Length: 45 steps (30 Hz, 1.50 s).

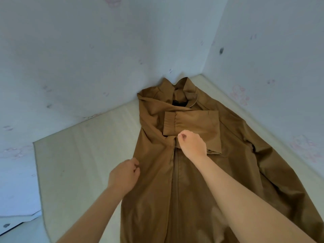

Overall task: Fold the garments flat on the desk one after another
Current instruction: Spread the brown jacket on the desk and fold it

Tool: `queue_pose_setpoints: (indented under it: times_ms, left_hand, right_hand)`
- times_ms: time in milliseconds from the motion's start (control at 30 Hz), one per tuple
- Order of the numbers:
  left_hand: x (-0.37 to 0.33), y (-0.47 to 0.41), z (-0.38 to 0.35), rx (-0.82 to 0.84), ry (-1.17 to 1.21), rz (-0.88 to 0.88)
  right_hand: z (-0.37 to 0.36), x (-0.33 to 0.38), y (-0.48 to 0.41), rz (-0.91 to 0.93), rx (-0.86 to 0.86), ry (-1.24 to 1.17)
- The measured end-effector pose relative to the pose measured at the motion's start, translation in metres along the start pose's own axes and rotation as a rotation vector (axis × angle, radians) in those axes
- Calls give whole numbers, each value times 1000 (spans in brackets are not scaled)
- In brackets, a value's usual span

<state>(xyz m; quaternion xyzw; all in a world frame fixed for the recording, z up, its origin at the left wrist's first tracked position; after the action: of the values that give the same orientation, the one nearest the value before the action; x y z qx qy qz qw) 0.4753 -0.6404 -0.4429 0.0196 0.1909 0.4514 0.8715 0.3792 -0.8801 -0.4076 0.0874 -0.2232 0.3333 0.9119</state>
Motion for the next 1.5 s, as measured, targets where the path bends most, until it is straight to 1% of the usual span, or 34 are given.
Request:
queue_pose_setpoints:
  times_ms: [67, 133, 200, 267, 333, 433, 533, 700, 767, 867, 933, 1000, 1033, 1100, 1133, 1167, 1233, 1300, 1333, 1367, 1400, 1433, 1467, 1500]
  left_hand:
    - [0, -35, 5, -39, 31, 39]
    - [-3, -69, 13, -73, -16, 46]
    - [-3, -99, 19, -62, -66, 54]
    - [-1, -124, 21, -15, -52, 89]
    - [0, -145, 18, 25, 67, 170]
    - [-2, -155, 9, 66, 234, 267]
    - [-7, -155, 0, 92, 304, 282]
    - [-1, -153, -15, 95, 448, 280]
    - [7, -153, -18, 99, 515, 290]
    - [13, -156, -19, 127, 577, 290]
    - [18, -161, -23, 154, 556, 272]
    - [24, -165, -26, 161, 548, 281]
    - [28, -166, -26, 151, 568, 301]
    - [39, -168, -26, 105, 616, 358]
    - [43, -168, -24, 79, 612, 385]
    - [46, -168, -24, 66, 595, 404]
    - [47, -169, -26, 96, 507, 408]
    - [45, -168, -21, 106, 353, 399]
    - [43, -168, -12, 47, 277, 389]
    - [39, -169, 1, -59, 228, 357]
    - [29, -171, 14, -185, 222, 284]
    - [14, -173, 26, -295, 244, 173]
    - [-6, -177, 34, -355, 264, 37]
    - [-29, -181, 38, -374, 255, -115]
  right_hand:
    - [-3, -9, -14, 39, 63, -56]
    - [-10, -20, -28, 50, 155, -116]
    - [-14, -26, -39, 83, 218, -122]
    - [-10, -22, -50, 139, 213, -113]
    - [-5, -14, -67, 193, 185, -126]
    - [-3, 12, -90, 266, 138, -142]
    - [-15, 52, -119, 360, 120, -139]
    - [-55, 127, -173, 412, 219, -163]
    - [-79, 151, -188, 420, 243, -74]
    - [-112, 159, -203, 372, 231, 213]
    - [-128, 159, -208, 342, 221, 276]
    - [-130, 154, -216, 285, 203, 173]
    - [-122, 146, -225, 204, 157, 66]
    - [-103, 118, -247, -45, 49, -176]
    - [-100, 104, -253, -141, 27, -269]
    - [-100, 98, -257, -166, 36, -314]
    - [-105, 106, -256, -80, 95, -355]
    - [-105, 119, -247, 34, 149, -419]
    - [-99, 123, -242, 92, 148, -446]
    - [-90, 124, -238, 143, 120, -461]
    - [-76, 119, -233, 184, 62, -461]
    - [-62, 110, -228, 212, -16, -445]
    - [-47, 96, -221, 221, -101, -412]
    - [-34, 78, -213, 208, -175, -357]
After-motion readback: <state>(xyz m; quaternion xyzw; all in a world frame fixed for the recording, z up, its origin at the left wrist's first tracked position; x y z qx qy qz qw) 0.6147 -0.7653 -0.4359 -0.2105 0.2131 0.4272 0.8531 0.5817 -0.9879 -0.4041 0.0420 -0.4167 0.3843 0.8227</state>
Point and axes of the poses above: each hand's wrist, its own y-axis away from the middle knuckle, its own z-axis out of the back of the hand, x = y × z, the point moved 9 cm from there along -y, towards the middle knuckle, and after that the axes turned 6 degrees about -x, right-handed, at the moved point
